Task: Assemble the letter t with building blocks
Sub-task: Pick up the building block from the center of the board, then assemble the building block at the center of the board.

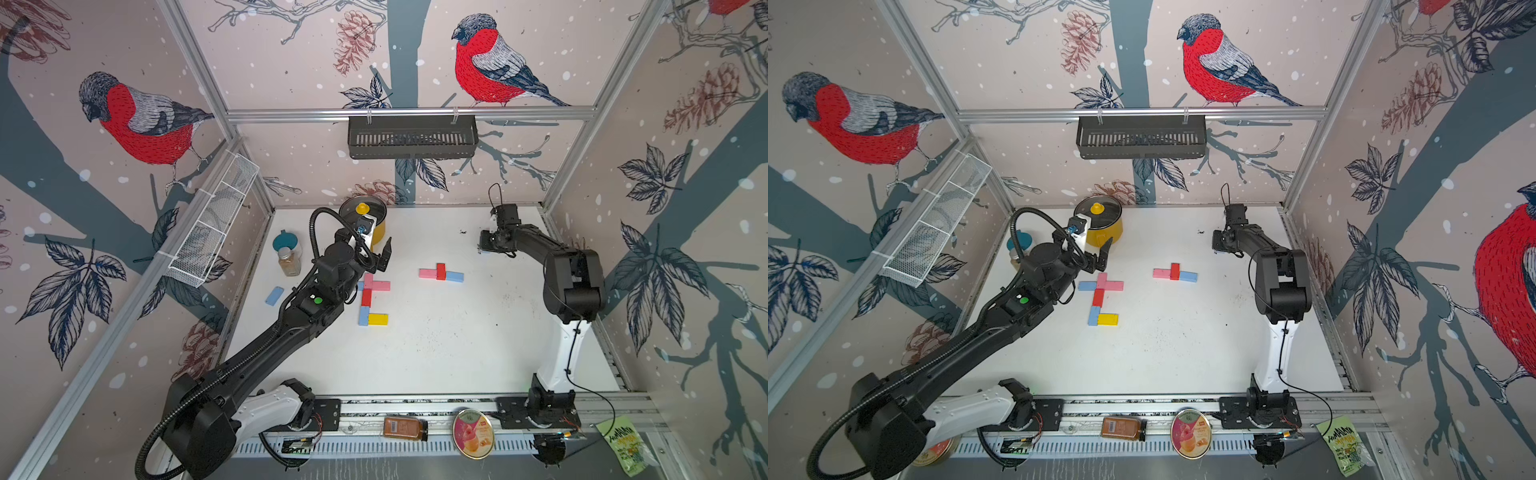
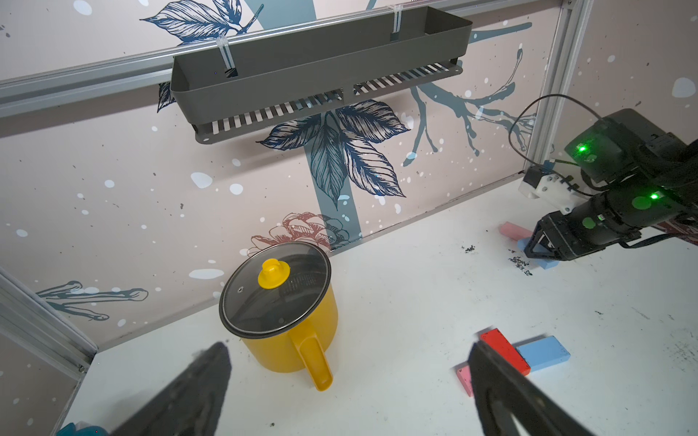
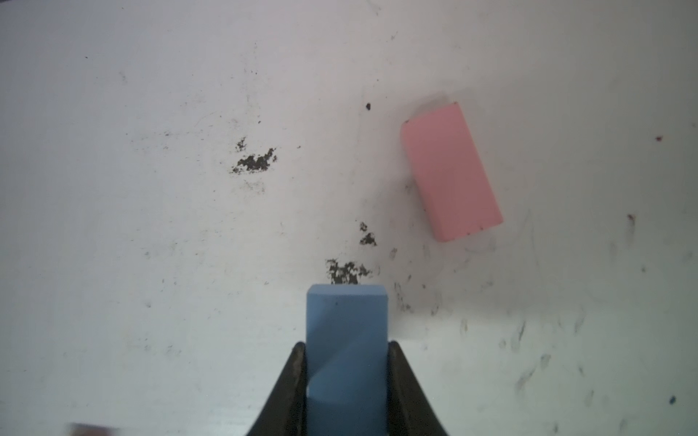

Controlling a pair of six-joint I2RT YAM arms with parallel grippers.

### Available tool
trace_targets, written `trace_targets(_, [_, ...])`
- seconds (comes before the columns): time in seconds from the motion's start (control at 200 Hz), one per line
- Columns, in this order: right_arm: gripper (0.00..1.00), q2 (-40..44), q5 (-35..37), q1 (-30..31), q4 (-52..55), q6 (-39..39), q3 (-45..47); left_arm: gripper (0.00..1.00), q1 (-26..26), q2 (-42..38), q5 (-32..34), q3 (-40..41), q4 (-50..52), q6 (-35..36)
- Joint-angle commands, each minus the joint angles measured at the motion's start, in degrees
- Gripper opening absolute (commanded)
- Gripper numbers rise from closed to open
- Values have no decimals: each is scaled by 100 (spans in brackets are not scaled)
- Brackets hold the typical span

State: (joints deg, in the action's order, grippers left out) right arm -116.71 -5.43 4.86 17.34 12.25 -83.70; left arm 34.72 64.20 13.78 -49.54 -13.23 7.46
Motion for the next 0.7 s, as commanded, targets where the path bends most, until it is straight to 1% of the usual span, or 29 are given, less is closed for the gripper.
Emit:
trace_targets(0.0, [12,404,-124,-1,-357,309,370,97,2,-39,12,-21,-185,36])
trace_targets(0.34, [10,2029,-420,-3,-721,673,1690,97,4,-80,4,-11,-208,1])
trace_targets(0.695, [12,3474,-509,225,-679,962,2826,97,8,-137,5,14,-255,-26])
